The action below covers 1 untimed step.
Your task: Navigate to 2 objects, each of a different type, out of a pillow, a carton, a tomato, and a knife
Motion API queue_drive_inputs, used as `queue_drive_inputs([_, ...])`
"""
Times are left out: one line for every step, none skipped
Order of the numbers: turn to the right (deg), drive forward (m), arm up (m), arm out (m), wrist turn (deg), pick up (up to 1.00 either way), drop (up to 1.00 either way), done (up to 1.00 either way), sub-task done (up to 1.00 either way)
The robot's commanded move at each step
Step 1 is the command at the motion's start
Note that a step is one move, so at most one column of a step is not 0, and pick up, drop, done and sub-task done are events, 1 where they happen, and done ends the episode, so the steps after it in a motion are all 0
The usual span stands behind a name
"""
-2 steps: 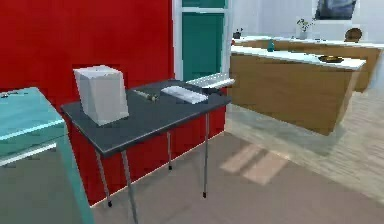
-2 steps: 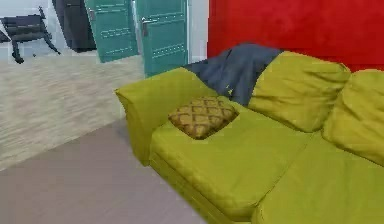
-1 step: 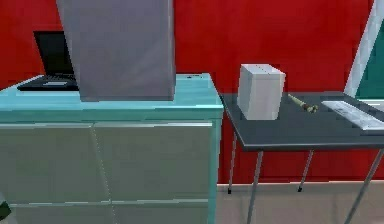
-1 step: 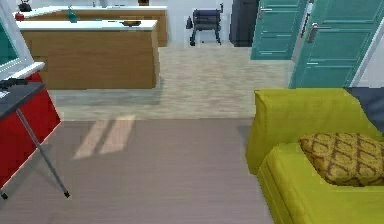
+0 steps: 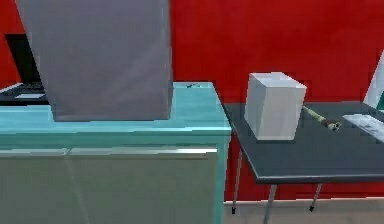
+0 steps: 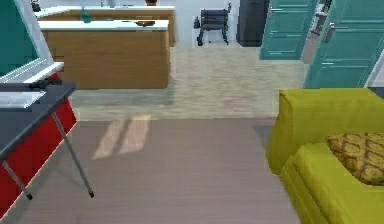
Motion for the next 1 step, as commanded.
queue_drive_inputs([18.0, 0.0, 0.0, 0.0, 0.0, 0.0, 0.0, 0.0, 0.0])
